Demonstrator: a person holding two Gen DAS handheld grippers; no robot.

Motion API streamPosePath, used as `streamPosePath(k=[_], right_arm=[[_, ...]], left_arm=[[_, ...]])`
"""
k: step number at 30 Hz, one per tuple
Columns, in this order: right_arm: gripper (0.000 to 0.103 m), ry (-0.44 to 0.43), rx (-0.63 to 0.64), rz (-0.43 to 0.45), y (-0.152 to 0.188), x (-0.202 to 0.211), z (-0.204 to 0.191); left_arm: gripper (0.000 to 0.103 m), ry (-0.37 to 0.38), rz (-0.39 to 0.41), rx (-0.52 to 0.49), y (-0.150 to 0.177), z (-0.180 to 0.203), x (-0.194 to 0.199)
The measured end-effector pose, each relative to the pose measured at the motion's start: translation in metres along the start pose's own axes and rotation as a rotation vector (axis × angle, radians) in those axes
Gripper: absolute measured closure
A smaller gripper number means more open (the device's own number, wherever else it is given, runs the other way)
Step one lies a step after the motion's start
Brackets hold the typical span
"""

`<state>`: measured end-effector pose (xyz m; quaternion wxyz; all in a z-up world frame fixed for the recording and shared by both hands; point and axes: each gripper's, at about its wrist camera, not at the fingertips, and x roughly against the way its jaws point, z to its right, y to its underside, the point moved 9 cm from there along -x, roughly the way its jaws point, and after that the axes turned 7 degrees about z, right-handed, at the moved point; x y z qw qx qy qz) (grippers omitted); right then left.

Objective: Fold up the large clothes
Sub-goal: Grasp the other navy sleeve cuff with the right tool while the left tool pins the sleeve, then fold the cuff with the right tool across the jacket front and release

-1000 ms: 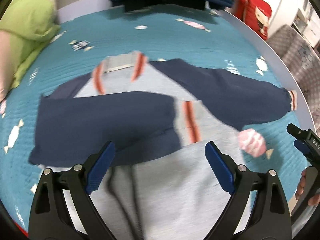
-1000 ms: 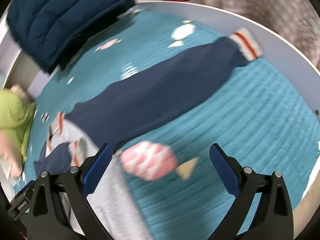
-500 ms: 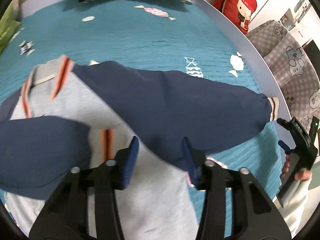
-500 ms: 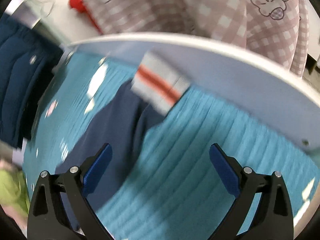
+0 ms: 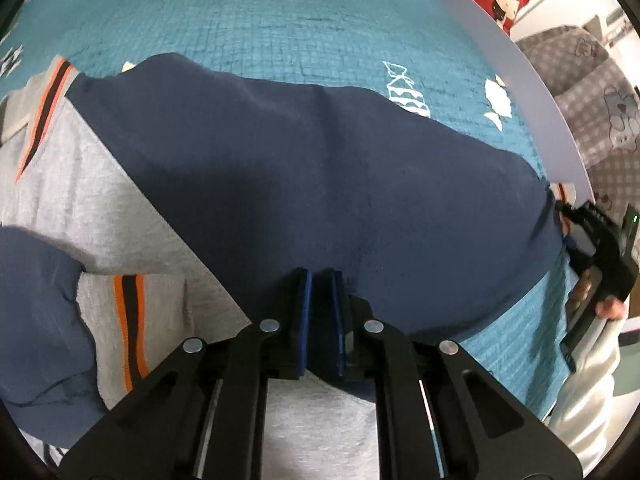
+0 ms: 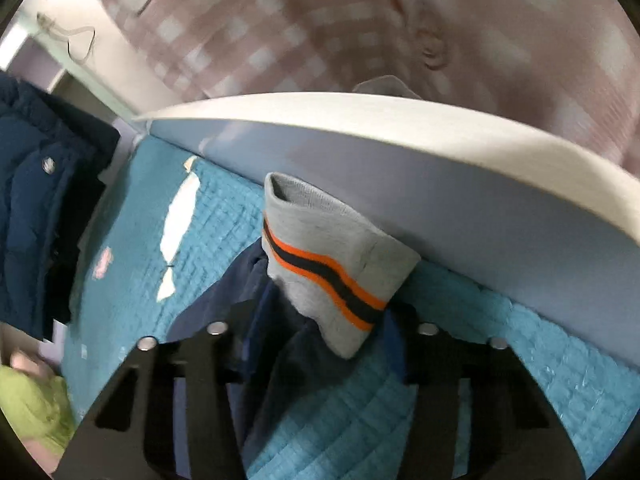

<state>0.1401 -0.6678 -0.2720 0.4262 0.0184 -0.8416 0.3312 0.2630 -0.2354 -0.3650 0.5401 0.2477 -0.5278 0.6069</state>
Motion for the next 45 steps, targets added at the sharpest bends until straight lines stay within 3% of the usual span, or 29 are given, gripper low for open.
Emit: streamPosePath(k=[4, 8, 11, 14, 18, 20, 23, 26, 31, 33, 42, 44, 45], right_arm=[[0.092, -0.109, 0.072, 0.07, -0.011, 0.039, -0.045], [0.092, -0.24, 0.17, 0.145, -0.012, 0.101, -0.104], [0.092, -0.343, 0.226, 0.154, 0.001, 0.146, -0.156], [0.092, -0.447, 0.287, 0.151, 0.027, 0.186, -0.21], [0.092, -0.538, 0.342, 0.091, 0.07, 0.209, -0.275], [0.092, -0.565, 0.362, 0.063, 0.096, 0.217, -0.3], [0.092, -0.597, 0.391, 0.016, 0.141, 0.232, -0.331], [0.092, -0.632, 0.422, -0.026, 0.179, 0.235, -0.363], [0.092, -0.613, 0.529, -0.034, 0.243, 0.242, -0.406], [0.092, -0.603, 0.573, -0.048, 0.27, 0.236, -0.42], [0.091, -0.57, 0.713, -0.243, 0.415, 0.196, -0.465], [0.083, -0.601, 0.757, -0.342, 0.452, 0.186, -0.473], [0.064, -0.632, 0.764, -0.425, 0.468, 0.185, -0.474]], left_arm=[[0.093, -0.003, -0.004, 0.019, -0.001, -0.003, -0.004], [0.093, 0.0, -0.003, 0.02, -0.003, -0.006, -0.006], [0.093, 0.002, -0.003, 0.031, -0.004, -0.007, -0.007], [0.093, 0.013, -0.005, 0.047, -0.005, -0.01, -0.008], [0.093, 0.023, -0.02, 0.051, -0.005, -0.01, -0.004], [0.093, 0.0, -0.027, 0.029, -0.007, -0.01, 0.013], [0.093, -0.043, 0.03, -0.034, -0.01, -0.023, 0.054], [0.093, -0.096, 0.087, -0.025, -0.006, -0.061, 0.1], [0.093, -0.208, 0.168, 0.097, 0.014, -0.157, 0.169], [0.093, -0.286, 0.194, 0.157, 0.027, -0.205, 0.197], [0.093, -0.406, 0.246, 0.392, 0.089, -0.339, 0.266], [0.093, -0.415, 0.237, 0.446, 0.101, -0.359, 0.269], [0.093, -0.425, 0.231, 0.472, 0.108, -0.368, 0.27]])
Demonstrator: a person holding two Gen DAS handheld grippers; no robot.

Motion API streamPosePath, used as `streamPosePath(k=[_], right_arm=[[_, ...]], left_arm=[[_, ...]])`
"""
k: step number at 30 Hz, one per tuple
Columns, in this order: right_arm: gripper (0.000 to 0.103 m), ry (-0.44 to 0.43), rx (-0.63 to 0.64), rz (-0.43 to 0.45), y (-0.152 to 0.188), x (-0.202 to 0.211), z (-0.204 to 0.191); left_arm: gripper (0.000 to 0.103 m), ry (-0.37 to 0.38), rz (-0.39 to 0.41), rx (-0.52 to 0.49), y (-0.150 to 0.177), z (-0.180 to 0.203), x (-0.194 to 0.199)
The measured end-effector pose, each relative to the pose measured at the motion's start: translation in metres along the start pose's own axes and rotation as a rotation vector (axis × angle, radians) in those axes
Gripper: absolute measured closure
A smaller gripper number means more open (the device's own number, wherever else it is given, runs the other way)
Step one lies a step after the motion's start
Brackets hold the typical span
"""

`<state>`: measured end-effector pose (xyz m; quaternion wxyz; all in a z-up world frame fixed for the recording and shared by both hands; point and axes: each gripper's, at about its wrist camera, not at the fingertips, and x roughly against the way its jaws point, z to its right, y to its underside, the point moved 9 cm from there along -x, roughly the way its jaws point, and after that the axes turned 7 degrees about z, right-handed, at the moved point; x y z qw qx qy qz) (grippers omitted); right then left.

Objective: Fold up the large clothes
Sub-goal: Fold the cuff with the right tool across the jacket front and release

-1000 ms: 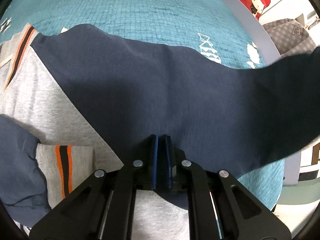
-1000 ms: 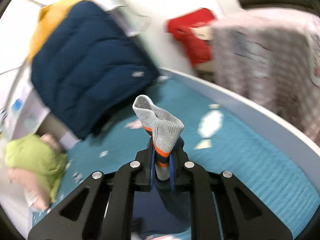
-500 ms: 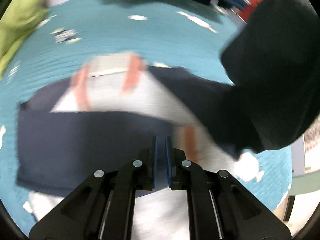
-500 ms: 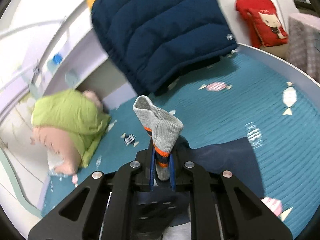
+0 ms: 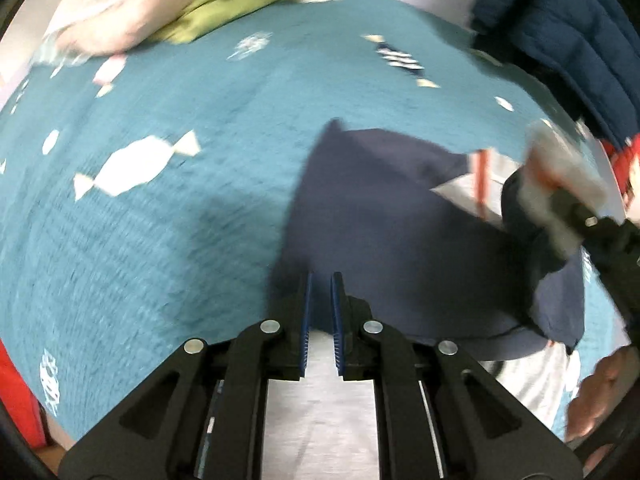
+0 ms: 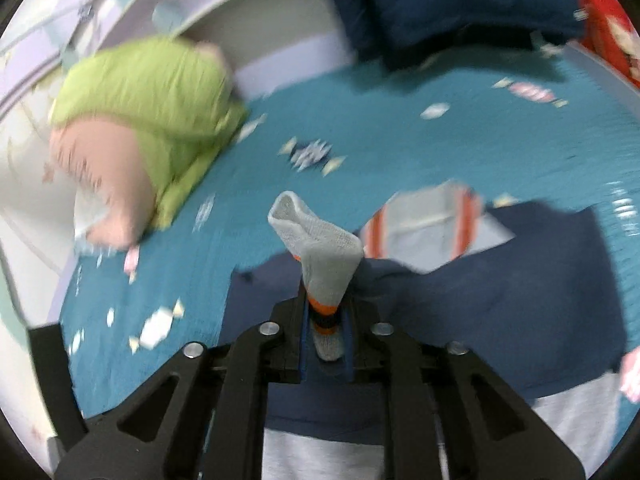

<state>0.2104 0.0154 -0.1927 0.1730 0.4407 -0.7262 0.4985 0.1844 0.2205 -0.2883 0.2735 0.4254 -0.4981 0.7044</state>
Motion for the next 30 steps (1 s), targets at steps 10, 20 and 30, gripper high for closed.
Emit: streamPosePath(k=[10, 20, 30], right_arm=[[0.013, -0.047, -0.129, -0.031, -0.001, 0.038, 0.057], [0.018, 0.434, -0.144, 0.025, 0.033, 0.104, 0.247], [0.072, 0.437, -0.1, -0.071, 0.066, 0.078, 0.264]], left_arm=[[0.039, 0.065, -0.008, 0.077, 0.006, 0.009, -0.012], [0.075, 0.169, -0.103, 0.101, 0.016, 0.079, -0.081], [0.096, 0.065, -0.063, -0.031, 0.013, 0.063, -0.085]])
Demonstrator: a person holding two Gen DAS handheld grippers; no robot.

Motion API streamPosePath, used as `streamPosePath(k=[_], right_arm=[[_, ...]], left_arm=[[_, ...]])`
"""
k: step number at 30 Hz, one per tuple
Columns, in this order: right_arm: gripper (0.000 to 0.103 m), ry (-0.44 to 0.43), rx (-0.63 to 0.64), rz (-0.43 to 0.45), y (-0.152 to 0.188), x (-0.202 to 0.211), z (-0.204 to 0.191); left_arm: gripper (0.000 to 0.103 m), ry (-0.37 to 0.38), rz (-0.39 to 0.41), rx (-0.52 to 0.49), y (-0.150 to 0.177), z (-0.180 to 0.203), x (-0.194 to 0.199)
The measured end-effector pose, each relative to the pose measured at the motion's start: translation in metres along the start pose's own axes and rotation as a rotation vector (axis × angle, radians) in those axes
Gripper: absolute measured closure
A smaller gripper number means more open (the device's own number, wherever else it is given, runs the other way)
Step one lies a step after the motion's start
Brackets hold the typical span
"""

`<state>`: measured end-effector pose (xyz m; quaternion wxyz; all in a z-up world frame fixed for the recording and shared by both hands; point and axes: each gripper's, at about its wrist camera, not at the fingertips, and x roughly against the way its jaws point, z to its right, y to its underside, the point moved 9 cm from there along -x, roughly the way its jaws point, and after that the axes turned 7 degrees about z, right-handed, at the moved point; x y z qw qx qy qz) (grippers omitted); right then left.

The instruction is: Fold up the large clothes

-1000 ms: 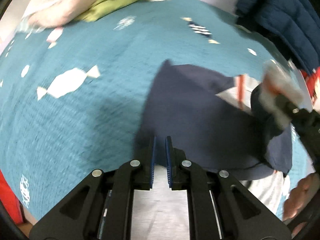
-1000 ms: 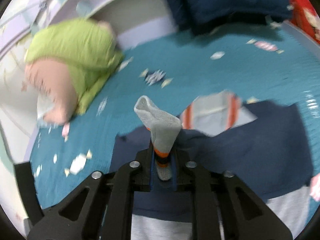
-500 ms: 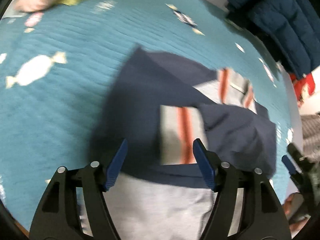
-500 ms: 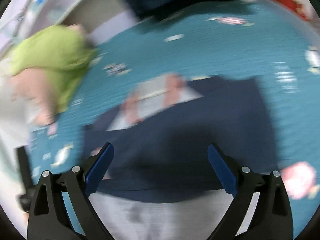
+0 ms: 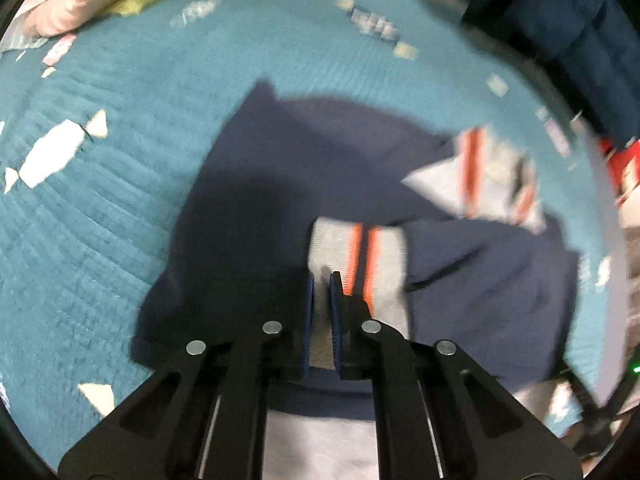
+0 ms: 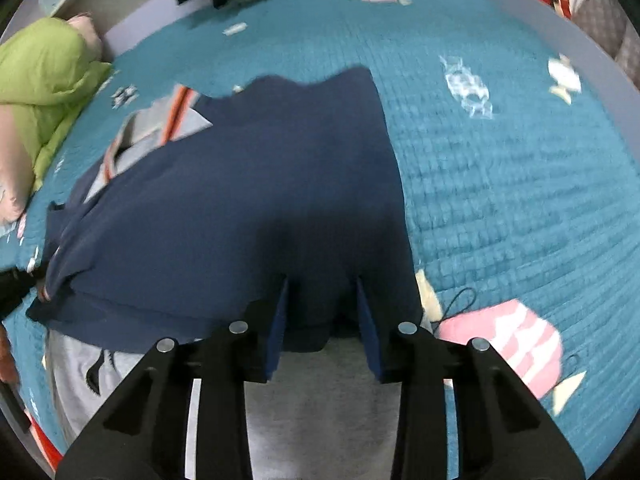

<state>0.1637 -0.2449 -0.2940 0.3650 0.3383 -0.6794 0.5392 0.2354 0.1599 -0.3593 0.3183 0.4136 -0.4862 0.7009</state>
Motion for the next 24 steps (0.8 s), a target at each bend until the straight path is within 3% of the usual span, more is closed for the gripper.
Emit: streamPosePath(k=[2, 5, 6, 7, 9, 10, 13, 18, 24], right_arm=[[0.072, 0.02, 0.025, 0.006, 0.001, 0.002, -0.002], [0.072, 0.033, 0.043, 0.001, 0.0, 0.005, -0.003], [0.071, 0.023, 0.027, -0.008, -0.001, 0.007, -0.003], [0.069, 0.016, 0.013, -0.017, -0.002, 0.007, -0.003], [0.056, -0.03, -0.034, -0.027, -0.006, 0.016, -0.003], [0.047, -0.05, -0.056, -0.009, -0.01, 0.022, -0.003], [0.033, -0.071, -0.086, 0.036, -0.025, 0.037, -0.001], [0.033, -0.065, -0.086, 0.074, -0.045, 0.046, 0.003], [0.033, -0.056, -0.118, 0.047, -0.066, 0.032, 0.012]], left_arm=[[0.096, -0.025, 0.05, -0.055, -0.003, 0.003, -0.001], [0.095, -0.056, 0.047, -0.096, -0.006, 0.007, 0.006], [0.087, -0.074, 0.05, -0.118, -0.007, 0.008, 0.009], [0.063, -0.101, 0.053, -0.134, -0.008, 0.006, 0.013], [0.032, -0.099, 0.088, -0.157, -0.013, 0.01, 0.026], [0.027, -0.076, 0.126, -0.155, -0.016, 0.008, 0.034], [0.025, -0.07, 0.15, -0.158, -0.022, 0.008, 0.046], [0.025, -0.072, 0.155, -0.16, -0.035, 0.01, 0.049], [0.025, -0.101, 0.146, -0.182, -0.051, 0.006, 0.038]])
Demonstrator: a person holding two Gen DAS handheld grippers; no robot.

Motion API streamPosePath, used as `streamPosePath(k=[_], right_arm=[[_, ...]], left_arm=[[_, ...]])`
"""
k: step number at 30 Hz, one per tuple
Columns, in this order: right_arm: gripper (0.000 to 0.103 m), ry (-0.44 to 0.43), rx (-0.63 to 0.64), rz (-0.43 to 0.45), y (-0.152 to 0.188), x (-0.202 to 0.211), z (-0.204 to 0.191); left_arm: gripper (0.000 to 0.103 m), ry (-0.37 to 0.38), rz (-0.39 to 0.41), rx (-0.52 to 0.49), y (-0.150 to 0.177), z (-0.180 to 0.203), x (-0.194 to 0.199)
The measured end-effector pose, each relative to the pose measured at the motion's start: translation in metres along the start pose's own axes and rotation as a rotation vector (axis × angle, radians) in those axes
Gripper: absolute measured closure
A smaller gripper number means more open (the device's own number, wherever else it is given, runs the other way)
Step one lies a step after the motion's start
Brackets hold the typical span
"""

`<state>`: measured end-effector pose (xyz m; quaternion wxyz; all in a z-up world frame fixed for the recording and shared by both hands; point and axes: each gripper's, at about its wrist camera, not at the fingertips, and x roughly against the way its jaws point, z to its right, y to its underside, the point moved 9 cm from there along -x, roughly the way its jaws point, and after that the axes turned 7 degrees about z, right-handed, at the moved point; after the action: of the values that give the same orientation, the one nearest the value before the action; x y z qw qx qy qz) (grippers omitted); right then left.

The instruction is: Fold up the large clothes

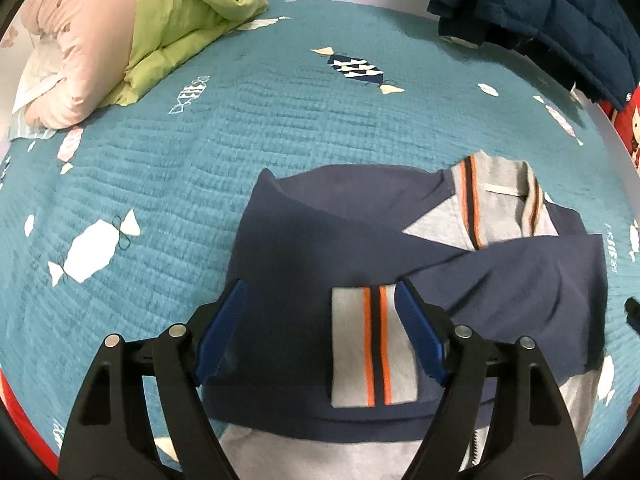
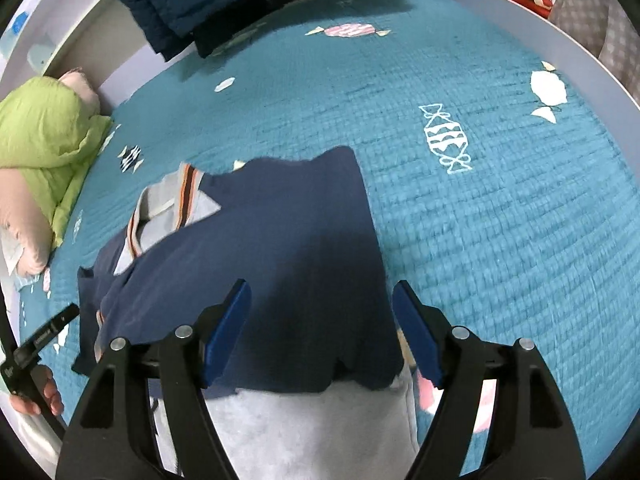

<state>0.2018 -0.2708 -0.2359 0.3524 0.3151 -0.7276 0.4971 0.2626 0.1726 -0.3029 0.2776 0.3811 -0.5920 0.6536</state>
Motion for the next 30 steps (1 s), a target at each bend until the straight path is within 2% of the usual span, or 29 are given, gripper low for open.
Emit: streamPosePath(k=[6, 12, 14, 18, 20, 21, 22, 23, 24, 25, 26, 30], right_arm=[[0.033, -0.008, -0.02, 0.005, -0.04, -0.017, 0.001], [0.033, 0.014, -0.038, -0.039, -0.06, -0.057, 0.005], [0.033, 0.021, -0.06, -0.073, -0.059, -0.073, 0.008], [0.033, 0.013, -0.084, -0.129, -0.054, -0.099, 0.009], [0.031, 0.019, -0.078, -0.153, -0.049, -0.111, 0.009], [0.033, 0.033, -0.065, -0.142, -0.048, -0.112, 0.008], [0.04, 0.052, -0.044, -0.129, -0.049, -0.112, 0.007], [0.05, 0.085, -0.01, -0.116, -0.05, -0.11, 0.007], [0.07, 0.101, 0.016, -0.107, -0.051, -0.108, 0.006], [0.089, 0.068, 0.017, -0.102, -0.052, -0.105, 0.002], [0.093, 0.053, 0.01, -0.1, -0.053, -0.103, 0.0], [0.095, 0.066, 0.014, -0.053, -0.061, -0.087, -0.004]], left_arm=[[0.025, -0.022, -0.014, 0.033, -0.023, -0.018, -0.022], [0.025, -0.011, -0.081, 0.111, -0.031, -0.035, -0.055], [0.025, 0.006, -0.108, 0.157, -0.029, -0.04, -0.068], [0.026, 0.086, -0.167, 0.266, -0.02, -0.041, -0.089], [0.034, 0.074, -0.161, 0.288, -0.017, -0.042, -0.094], [0.052, 0.064, -0.142, 0.264, -0.019, -0.04, -0.092], [0.076, 0.08, -0.134, 0.241, -0.021, -0.036, -0.091], [0.082, 0.096, -0.128, 0.23, -0.022, -0.033, -0.09], [0.088, 0.099, -0.121, 0.233, -0.023, -0.032, -0.087], [0.091, 0.099, -0.118, 0.238, -0.024, -0.031, -0.086], [0.091, 0.098, -0.115, 0.252, -0.026, -0.03, -0.084], [0.093, 0.094, -0.088, 0.257, -0.035, -0.027, -0.072]])
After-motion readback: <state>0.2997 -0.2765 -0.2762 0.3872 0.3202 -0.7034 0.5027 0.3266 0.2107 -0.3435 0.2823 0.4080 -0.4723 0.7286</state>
